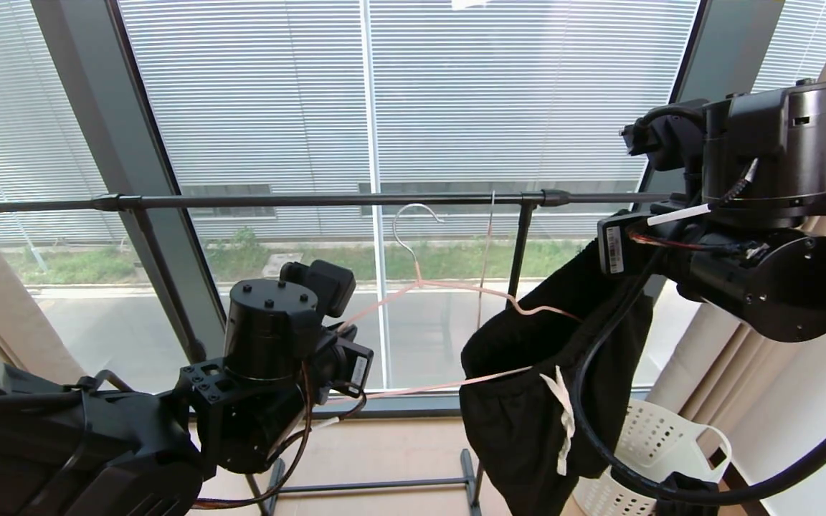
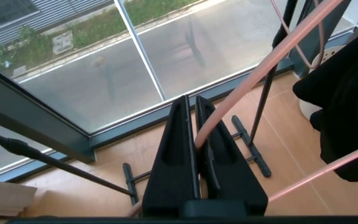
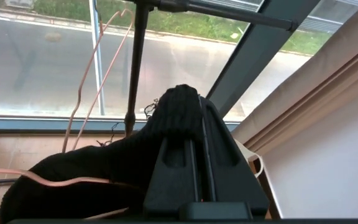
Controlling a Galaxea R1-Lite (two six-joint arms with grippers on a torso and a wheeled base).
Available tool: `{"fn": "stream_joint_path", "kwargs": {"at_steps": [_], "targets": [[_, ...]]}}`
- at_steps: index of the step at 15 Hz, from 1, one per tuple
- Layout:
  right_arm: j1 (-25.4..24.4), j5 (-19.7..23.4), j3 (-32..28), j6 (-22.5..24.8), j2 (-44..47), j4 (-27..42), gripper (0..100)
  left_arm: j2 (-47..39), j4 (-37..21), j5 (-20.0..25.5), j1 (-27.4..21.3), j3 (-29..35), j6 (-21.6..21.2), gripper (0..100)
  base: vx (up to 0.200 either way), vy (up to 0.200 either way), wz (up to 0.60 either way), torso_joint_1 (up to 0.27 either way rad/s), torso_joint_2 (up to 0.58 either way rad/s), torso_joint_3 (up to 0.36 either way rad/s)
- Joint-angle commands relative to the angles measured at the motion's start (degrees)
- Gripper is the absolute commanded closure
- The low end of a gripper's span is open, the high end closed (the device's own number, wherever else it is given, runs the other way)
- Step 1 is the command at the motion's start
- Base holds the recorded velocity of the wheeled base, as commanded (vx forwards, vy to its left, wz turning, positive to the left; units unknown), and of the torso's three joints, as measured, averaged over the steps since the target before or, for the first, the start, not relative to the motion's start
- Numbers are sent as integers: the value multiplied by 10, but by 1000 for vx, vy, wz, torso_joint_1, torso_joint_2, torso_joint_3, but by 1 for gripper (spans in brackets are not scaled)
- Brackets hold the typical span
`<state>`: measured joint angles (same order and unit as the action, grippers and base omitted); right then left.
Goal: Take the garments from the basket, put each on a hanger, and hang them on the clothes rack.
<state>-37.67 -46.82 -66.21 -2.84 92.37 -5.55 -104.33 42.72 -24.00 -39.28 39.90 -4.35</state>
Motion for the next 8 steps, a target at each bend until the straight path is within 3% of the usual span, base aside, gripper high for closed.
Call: {"fn": "stream_joint_path", "kwargs": {"at_steps": [1, 3, 8], "targets": [[-12, 1, 1, -4, 7, 0, 100, -25, 6, -12, -8, 15, 0, 100, 0, 0, 0, 0, 0, 0], [-29, 0, 25, -24, 8, 0, 100, -50, 44, -25, -13, 35, 2, 100, 0, 0, 0, 0, 0, 0], [-64, 1, 28, -58, 22, -3, 100, -51, 62, -25, -18, 41, 15, 100, 0, 0, 0, 0, 0, 0]]}}
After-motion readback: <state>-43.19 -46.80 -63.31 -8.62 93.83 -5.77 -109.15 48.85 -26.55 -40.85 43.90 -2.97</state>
